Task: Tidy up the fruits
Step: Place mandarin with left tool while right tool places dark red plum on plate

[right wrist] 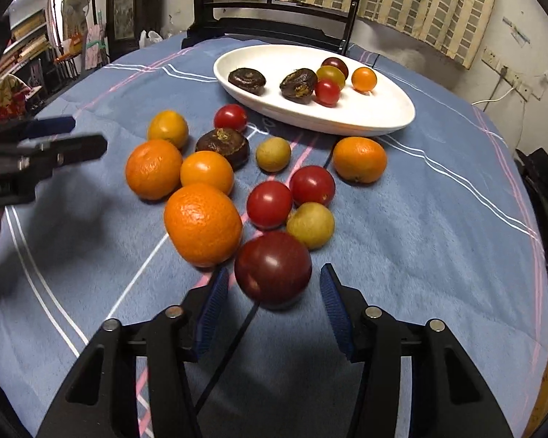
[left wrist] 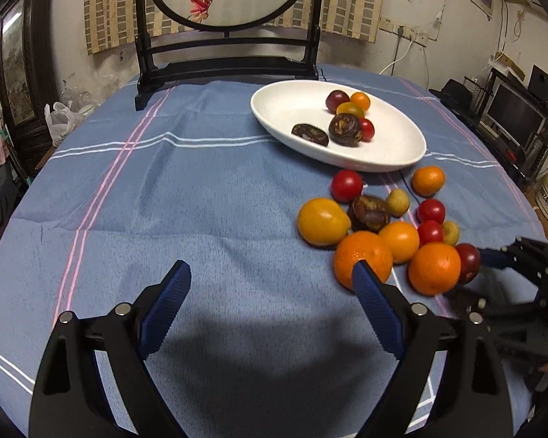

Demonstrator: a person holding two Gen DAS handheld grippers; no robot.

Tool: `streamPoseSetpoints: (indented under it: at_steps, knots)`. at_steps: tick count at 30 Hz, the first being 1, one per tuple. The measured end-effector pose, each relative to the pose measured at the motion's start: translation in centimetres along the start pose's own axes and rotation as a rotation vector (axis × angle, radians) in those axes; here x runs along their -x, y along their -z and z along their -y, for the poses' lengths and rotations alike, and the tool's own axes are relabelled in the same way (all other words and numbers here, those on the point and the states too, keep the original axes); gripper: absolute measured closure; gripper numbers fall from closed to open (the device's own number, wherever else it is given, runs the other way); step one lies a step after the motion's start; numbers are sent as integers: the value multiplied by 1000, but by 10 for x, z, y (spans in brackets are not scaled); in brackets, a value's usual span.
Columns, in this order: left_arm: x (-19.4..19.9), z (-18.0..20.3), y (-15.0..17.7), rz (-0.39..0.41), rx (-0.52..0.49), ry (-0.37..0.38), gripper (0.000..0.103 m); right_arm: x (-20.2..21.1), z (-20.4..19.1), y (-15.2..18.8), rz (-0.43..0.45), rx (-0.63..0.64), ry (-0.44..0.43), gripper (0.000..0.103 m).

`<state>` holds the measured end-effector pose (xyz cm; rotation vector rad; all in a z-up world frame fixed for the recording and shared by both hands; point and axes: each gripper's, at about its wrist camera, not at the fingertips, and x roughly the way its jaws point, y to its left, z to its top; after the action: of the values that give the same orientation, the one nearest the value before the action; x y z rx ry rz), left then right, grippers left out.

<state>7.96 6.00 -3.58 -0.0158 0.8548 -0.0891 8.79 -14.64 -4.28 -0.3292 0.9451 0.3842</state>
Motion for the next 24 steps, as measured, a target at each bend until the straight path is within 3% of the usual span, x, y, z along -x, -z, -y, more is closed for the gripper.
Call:
streamPoseSetpoints:
  at_steps: [5,9,16,21,24]
  knots:
    - [-5,1,7,-30,6,1,16,4,-7,3,28,31,17,64]
    - [-3,7,12,-42,1,8,16,11,3,9,50,-27,-43,64]
    - [-12,37,17,-63,-77,9,15,20,15,15,80,-99,-70,64]
    - [-30,43,11,-121,-49,51,30,20,20,16,84,-124,-93,64]
    - [-39,49,5,-131,-59,42,32,19,22,18,79,-138,-95,64]
